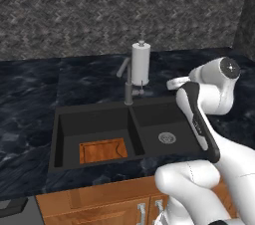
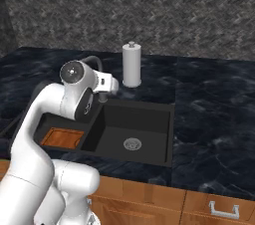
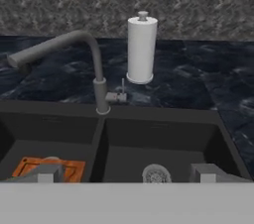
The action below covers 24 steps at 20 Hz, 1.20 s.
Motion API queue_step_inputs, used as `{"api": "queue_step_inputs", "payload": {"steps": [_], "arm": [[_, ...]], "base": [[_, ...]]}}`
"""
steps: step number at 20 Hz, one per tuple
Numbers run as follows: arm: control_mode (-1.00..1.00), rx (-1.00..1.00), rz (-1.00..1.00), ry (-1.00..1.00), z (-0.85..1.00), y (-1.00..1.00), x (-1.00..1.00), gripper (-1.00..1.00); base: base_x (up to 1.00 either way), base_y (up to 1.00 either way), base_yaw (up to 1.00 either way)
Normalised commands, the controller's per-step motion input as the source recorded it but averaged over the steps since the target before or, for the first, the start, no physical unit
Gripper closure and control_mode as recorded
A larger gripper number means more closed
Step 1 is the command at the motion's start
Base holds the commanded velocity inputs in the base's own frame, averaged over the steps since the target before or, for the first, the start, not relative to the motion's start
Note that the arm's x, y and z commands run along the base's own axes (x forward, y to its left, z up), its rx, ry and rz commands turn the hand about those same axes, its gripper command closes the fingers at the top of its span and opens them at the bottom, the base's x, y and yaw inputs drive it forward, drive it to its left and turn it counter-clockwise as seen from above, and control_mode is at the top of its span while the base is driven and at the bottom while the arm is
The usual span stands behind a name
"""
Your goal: Turn on the sink faucet with hot water and rinse the cutting board for ten seconds, then turn off the faucet. Push the cutting board to reach the water if necessary.
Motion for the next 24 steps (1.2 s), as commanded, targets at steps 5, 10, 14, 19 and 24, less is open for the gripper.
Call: {"api": "queue_step_inputs", "payload": {"steps": [5, 10, 14, 19, 24], "arm": [[-1.0, 0.07, 0.0, -0.23, -0.13, -0.05, 0.0, -1.0], [-1.0, 0.0, 0.0, -0.11, -0.02, 0.0, 0.0, -1.0], [-1.0, 0.0, 0.0, -0.14, 0.0, 0.0, 0.0, -1.0], [-1.0, 0.0, 0.0, -0.06, -0.01, 0.0, 0.03, -1.0], [-1.0, 0.0, 0.0, 0.03, -0.01, 0.04, 0.03, -1.0]], "base": [[0.0, 0.0, 0.0], [0.0, 0.0, 0.0], [0.0, 0.0, 0.0], [0.0, 0.0, 0.0], [0.0, 0.0, 0.0]]}}
